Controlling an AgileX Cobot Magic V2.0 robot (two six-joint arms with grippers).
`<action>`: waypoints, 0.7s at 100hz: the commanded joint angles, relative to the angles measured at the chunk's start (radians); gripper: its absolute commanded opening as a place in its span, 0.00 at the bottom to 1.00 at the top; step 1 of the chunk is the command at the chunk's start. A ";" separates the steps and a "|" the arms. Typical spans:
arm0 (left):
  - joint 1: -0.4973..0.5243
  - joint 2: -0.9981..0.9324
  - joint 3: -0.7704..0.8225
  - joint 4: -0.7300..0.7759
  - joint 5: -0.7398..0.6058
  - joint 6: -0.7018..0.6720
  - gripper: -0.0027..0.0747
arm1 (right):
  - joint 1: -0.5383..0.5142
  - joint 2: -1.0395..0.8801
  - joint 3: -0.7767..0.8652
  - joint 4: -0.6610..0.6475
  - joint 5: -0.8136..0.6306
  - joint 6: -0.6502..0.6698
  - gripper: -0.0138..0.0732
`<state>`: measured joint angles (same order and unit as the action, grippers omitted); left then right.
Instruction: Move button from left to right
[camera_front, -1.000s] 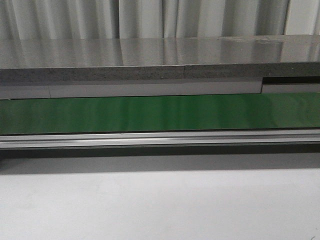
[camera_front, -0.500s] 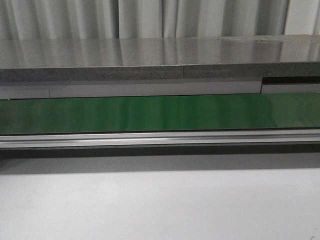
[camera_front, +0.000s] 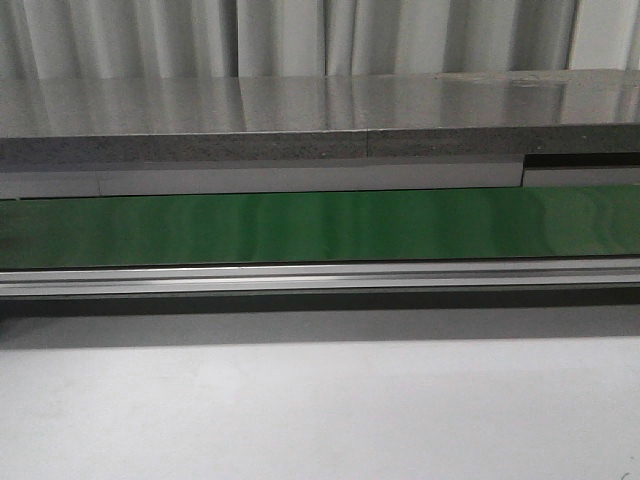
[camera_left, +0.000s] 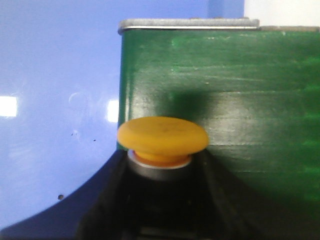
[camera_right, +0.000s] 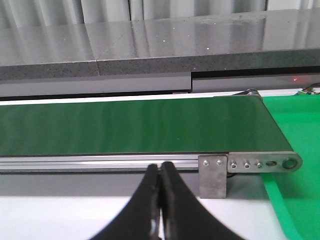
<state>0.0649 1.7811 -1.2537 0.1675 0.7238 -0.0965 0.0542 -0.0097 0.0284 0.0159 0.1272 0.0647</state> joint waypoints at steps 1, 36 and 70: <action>-0.007 -0.043 -0.035 -0.009 -0.031 0.024 0.55 | -0.007 -0.020 -0.018 -0.010 -0.086 -0.003 0.08; -0.017 -0.060 -0.035 -0.020 -0.036 0.038 0.89 | -0.007 -0.020 -0.018 -0.010 -0.086 -0.003 0.08; -0.070 -0.236 -0.035 -0.019 -0.075 0.041 0.89 | -0.007 -0.020 -0.018 -0.010 -0.086 -0.003 0.08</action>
<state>0.0071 1.6425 -1.2577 0.1504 0.7012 -0.0541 0.0542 -0.0097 0.0284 0.0159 0.1272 0.0647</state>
